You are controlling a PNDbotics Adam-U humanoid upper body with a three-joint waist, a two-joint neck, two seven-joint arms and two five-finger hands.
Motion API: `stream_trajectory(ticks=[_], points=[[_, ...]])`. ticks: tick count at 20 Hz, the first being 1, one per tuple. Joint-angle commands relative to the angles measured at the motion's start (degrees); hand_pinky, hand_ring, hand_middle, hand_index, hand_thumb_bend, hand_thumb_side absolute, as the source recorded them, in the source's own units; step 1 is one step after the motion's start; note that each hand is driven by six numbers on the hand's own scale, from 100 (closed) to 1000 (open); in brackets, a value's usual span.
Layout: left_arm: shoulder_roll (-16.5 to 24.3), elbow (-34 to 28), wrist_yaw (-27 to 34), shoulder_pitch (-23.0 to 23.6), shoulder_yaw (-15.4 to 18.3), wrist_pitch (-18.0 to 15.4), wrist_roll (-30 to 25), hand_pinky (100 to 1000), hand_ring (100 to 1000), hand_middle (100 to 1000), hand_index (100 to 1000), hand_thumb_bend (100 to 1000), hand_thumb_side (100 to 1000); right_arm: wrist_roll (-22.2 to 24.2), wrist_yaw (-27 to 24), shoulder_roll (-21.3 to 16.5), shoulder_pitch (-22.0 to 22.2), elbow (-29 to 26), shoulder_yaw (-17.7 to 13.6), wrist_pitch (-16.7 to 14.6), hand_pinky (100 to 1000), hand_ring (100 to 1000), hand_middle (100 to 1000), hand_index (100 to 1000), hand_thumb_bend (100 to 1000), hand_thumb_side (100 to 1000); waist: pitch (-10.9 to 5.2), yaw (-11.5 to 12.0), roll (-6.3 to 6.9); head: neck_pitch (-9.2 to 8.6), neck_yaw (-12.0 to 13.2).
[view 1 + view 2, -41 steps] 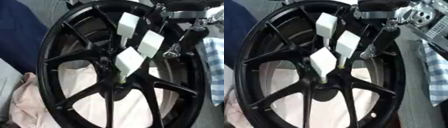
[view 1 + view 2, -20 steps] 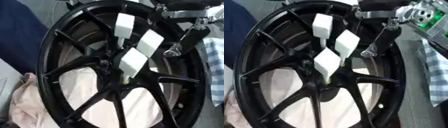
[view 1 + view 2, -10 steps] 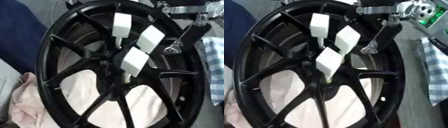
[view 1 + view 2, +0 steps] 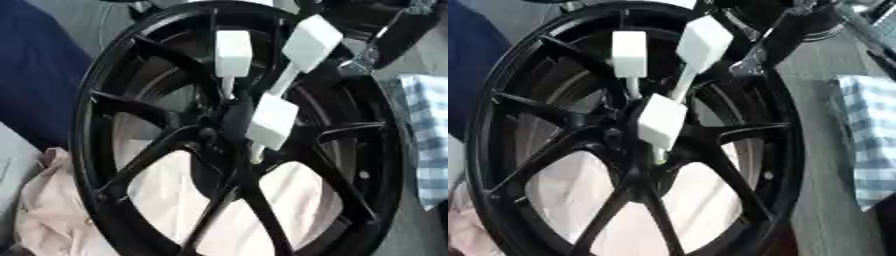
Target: Pull the pin out of the wheel hub.
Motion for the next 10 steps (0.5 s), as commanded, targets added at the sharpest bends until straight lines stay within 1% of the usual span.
stream_trajectory(ticks=[1, 4, 5, 7, 8, 10], points=[[1.25, -0.71, -0.35, -0.07, 0.81, -0.08, 0.27, 773, 602, 535, 722, 156, 747, -1.29, -2.44, -2.87, 0.25, 0.84, -3.19, -0.24, 743, 494, 251, 464, 324, 100, -1.95, -0.2, 0.56, 0.38, 0.32], [1.25, -0.72, -0.34, -0.09, 0.79, -0.09, 0.27, 773, 602, 535, 722, 156, 747, -2.19, -3.15, -3.47, 1.09, 0.51, -3.82, -0.38, 743, 494, 251, 464, 324, 100, -1.97, -0.16, 0.55, 0.39, 0.27], [1.14, -0.64, -0.36, 0.24, 0.97, -0.08, 0.41, 772, 602, 535, 722, 156, 746, -2.56, -3.48, -3.96, 1.62, 0.87, -4.31, -0.11, 745, 485, 235, 462, 317, 100, -2.38, -0.58, 0.82, 0.59, 0.92], [0.97, -0.46, -0.47, 1.61, 1.77, -0.2, 1.09, 772, 602, 535, 722, 156, 746, -4.03, -4.93, -5.45, 3.97, 3.1, -6.63, 0.96, 746, 487, 242, 472, 312, 100, -3.2, -2.85, 1.69, 1.17, 2.77], [0.95, -0.42, -0.54, 2.22, 2.19, -0.28, 1.5, 772, 602, 535, 722, 156, 746, -4.95, -5.85, -5.81, 5.42, 4.56, -8.1, 0.94, 746, 488, 245, 474, 311, 100, -3.42, -4.11, 2.06, 1.36, 3.62], [0.96, -0.45, -0.57, 2.59, 2.38, -0.36, 1.85, 772, 602, 535, 722, 156, 746, -6.91, -7.8, -6.46, 7.79, 7.72, -11.27, -0.36, 746, 488, 245, 474, 311, 100, -3.53, -4.77, 2.24, 1.44, 3.97]])
